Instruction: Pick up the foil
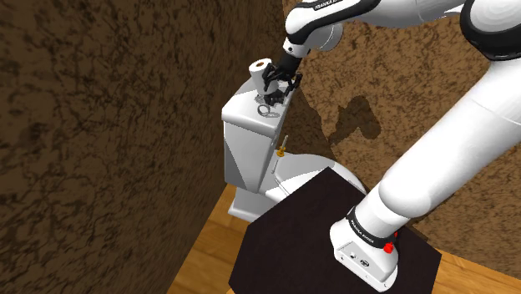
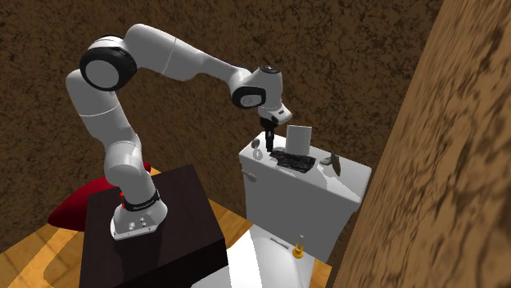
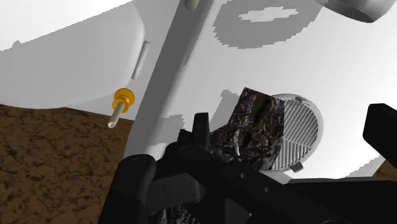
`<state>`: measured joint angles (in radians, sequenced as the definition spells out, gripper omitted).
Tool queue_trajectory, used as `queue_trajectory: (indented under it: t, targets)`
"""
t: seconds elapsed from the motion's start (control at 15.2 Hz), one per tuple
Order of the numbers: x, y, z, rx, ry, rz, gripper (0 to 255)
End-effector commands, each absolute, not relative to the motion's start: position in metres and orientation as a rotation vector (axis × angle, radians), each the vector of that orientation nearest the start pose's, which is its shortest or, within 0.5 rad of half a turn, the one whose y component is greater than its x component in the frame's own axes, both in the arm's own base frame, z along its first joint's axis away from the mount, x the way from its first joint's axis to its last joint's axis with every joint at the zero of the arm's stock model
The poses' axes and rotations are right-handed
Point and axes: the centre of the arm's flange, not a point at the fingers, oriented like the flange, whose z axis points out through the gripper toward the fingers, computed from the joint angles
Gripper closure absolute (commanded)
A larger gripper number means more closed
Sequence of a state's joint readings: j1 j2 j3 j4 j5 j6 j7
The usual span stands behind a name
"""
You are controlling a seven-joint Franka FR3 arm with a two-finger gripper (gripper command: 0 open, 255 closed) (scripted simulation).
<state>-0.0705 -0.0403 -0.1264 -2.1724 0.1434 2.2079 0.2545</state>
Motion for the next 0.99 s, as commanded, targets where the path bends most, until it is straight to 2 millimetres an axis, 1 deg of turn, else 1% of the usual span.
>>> queue_trajectory:
  t: [0.0, 0.4, 0.46, 0.59, 0.66, 0.92]
  targets:
    - [0.537, -0.105, 0.405, -2.898, 0.819, -0.113, 0]
    - [0.537, -0.105, 0.373, -2.898, 0.819, -0.113, 0]
    - [0.537, -0.105, 0.365, -2.898, 0.819, -0.113, 0]
    - [0.537, -0.105, 0.365, -2.898, 0.819, -0.113, 0]
    - [0.537, -0.105, 0.365, -2.898, 0.819, -0.113, 255]
    - [0.538, -0.105, 0.365, -2.898, 0.819, -0.113, 255]
